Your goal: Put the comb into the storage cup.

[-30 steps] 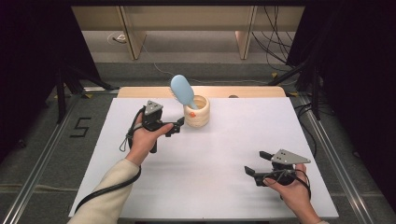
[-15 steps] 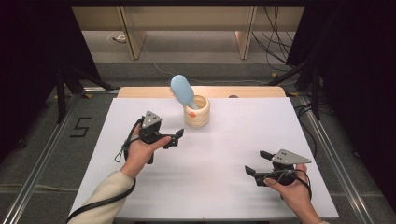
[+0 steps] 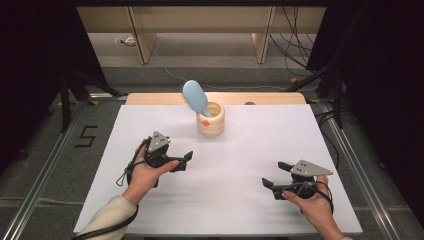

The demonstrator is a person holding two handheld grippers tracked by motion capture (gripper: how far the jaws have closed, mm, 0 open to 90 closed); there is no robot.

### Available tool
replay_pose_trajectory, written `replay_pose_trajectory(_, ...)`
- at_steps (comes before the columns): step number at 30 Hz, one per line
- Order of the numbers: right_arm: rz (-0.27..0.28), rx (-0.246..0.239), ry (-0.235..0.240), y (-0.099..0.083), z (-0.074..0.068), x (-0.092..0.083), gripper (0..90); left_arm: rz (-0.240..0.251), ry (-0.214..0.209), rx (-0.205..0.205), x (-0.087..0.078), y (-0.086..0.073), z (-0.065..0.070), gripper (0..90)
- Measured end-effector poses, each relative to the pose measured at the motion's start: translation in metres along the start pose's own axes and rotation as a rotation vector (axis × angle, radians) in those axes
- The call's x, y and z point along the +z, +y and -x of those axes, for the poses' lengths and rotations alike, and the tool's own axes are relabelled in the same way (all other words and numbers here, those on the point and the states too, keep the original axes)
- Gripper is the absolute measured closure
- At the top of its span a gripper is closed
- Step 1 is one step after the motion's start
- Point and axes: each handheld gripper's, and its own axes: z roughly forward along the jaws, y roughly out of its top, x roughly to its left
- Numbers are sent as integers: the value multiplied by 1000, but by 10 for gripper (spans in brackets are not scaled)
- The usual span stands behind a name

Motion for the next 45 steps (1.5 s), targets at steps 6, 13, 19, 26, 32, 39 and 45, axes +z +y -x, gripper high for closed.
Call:
replay_pose_trajectory(6,0,0,1,0,0,0,154,2,-4,11,-8,-5,0,0)
replay_pose_trajectory(13,1,1,1,0,0,0,154,5,-5,30,-19,-10,0,0)
replay_pose_trajectory(19,-1,-2,1,0,0,0,154,-5,-6,26,-27,-17,-1,0)
replay_pose_trajectory(26,-1,-1,2,0,0,0,154,-17,-3,35,-36,-23,-4,0)
replay_pose_trajectory(32,-2,-1,0,0,0,0,154,-25,4,51,-43,-28,-5,0)
replay_pose_trajectory(39,-3,-1,-1,0,0,0,154,-23,10,50,-53,-35,-9,0)
replay_pose_trajectory(45,-4,-2,0,0,0,0,155,-25,15,47,-60,-40,-15,0)
